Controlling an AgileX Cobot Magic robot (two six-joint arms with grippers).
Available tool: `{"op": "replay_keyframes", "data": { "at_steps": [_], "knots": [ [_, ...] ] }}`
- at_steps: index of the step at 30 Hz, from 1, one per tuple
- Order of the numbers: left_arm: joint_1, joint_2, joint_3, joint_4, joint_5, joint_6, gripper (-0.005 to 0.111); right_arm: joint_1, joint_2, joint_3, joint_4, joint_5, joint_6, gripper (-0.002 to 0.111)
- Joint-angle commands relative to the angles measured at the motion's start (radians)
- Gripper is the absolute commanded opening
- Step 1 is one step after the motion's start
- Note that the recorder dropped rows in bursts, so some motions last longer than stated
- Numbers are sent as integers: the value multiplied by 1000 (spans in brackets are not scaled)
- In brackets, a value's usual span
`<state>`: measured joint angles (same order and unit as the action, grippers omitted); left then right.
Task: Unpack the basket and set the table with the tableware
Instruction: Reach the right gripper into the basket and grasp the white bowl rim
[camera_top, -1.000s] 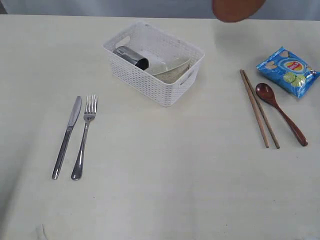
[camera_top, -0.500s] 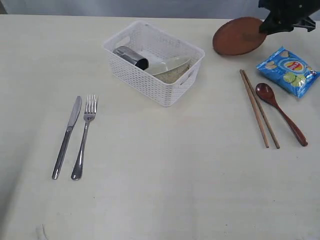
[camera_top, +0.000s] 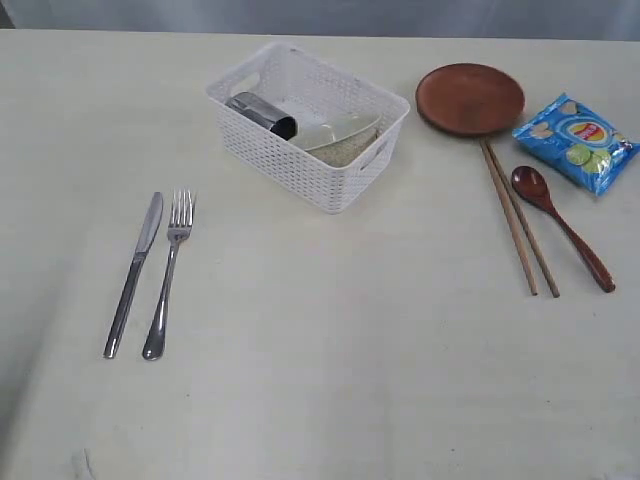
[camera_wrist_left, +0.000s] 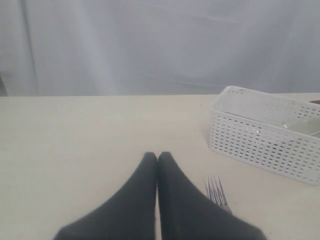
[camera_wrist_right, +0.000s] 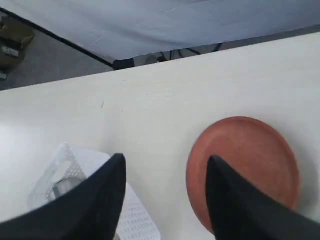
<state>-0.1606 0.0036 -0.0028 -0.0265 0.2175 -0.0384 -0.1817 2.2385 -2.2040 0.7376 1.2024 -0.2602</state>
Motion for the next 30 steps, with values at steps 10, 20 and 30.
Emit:
{"op": "replay_keyframes", "data": {
  "at_steps": [10,20,30],
  "knots": [
    [-1,-4,3,-4,-6,0,0,432,-75,26,-471,19,273,37],
    [-1,-4,3,-4,-6,0,0,641,-73,60,-609,19,420,37],
    [-1,-4,3,-4,-6,0,0,663,-73,183,-611,19,506,37]
  ]
}}
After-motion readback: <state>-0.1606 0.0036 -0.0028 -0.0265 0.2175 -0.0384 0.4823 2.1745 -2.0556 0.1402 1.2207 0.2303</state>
